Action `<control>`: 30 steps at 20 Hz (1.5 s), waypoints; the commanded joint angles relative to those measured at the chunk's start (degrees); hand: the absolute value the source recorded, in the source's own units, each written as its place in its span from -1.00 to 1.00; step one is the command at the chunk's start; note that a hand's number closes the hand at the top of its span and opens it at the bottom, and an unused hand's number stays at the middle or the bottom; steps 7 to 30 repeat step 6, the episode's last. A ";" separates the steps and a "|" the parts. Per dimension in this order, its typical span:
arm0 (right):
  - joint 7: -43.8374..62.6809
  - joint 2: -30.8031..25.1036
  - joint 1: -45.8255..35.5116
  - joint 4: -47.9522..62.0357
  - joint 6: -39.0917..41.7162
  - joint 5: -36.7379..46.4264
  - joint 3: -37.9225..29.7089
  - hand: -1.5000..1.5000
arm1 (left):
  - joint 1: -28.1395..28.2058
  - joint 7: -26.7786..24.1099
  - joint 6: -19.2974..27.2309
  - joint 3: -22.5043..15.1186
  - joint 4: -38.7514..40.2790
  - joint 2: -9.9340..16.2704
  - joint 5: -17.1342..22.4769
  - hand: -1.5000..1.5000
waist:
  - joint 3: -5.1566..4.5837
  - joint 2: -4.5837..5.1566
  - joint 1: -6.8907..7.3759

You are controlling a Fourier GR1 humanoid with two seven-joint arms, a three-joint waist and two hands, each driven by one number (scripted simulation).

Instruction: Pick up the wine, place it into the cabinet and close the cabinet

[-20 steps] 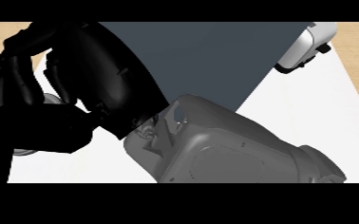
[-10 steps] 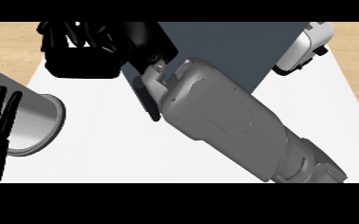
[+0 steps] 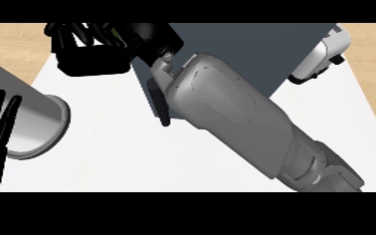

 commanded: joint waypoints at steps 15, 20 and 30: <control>-2.41 -7.47 1.55 9.68 -0.29 1.99 -4.76 1.00 | 1.07 -0.93 -0.64 -0.37 0.53 -0.95 -1.08 -1.00 | 1.93 2.39 -1.97; -2.41 -7.47 1.55 9.68 -0.29 1.99 -4.76 1.00 | 1.07 -0.93 -0.64 -0.37 0.53 -0.95 -1.08 -1.00 | 1.93 2.39 -1.97; -2.41 -7.47 1.55 9.68 -0.29 1.99 -4.76 1.00 | 1.07 -0.93 -0.64 -0.37 0.53 -0.95 -1.08 -1.00 | 1.93 2.39 -1.97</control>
